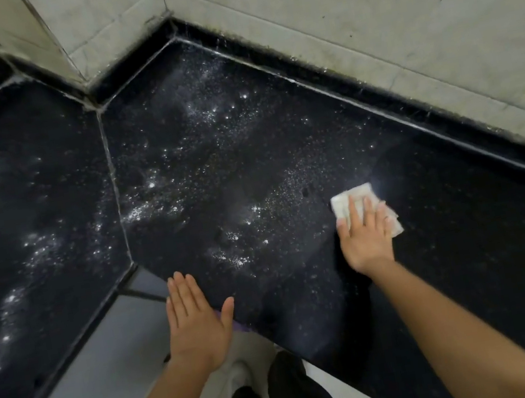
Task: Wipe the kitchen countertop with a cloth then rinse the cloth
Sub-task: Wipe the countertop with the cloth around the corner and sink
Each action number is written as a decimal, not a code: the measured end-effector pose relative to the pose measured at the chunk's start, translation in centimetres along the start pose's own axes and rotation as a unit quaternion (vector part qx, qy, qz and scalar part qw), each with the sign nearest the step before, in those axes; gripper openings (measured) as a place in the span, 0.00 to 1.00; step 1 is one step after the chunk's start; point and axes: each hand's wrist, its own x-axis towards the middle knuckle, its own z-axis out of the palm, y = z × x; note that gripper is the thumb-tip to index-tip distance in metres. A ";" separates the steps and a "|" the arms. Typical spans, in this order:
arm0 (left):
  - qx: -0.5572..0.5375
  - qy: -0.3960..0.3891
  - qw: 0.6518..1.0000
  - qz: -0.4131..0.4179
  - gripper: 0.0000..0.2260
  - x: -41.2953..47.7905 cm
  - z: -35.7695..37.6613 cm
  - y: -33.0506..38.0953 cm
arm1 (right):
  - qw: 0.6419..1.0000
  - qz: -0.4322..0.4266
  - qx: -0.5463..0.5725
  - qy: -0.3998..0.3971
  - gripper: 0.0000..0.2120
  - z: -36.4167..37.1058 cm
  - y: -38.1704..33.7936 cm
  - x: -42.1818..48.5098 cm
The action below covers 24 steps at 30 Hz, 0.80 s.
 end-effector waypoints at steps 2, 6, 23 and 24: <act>-0.003 -0.005 1.000 0.000 0.47 0.0 -0.1 0.1 | 0.996 -0.085 -0.033 0.019 0.27 2.3 -1.2 -3.5; -0.006 -0.003 1.000 0.002 0.47 0.0 0.1 0.0 | 0.963 -0.265 -0.050 -0.020 0.25 5.4 -3.2 -10.0; -0.024 -0.008 1.000 0.002 0.47 -0.1 -0.1 0.1 | 0.997 -0.066 -0.032 0.032 0.26 1.5 -3.7 0.2; -0.025 -0.007 1.000 0.002 0.47 0.0 0.0 0.1 | 0.992 -0.113 -0.044 0.040 0.28 2.9 -4.8 -1.5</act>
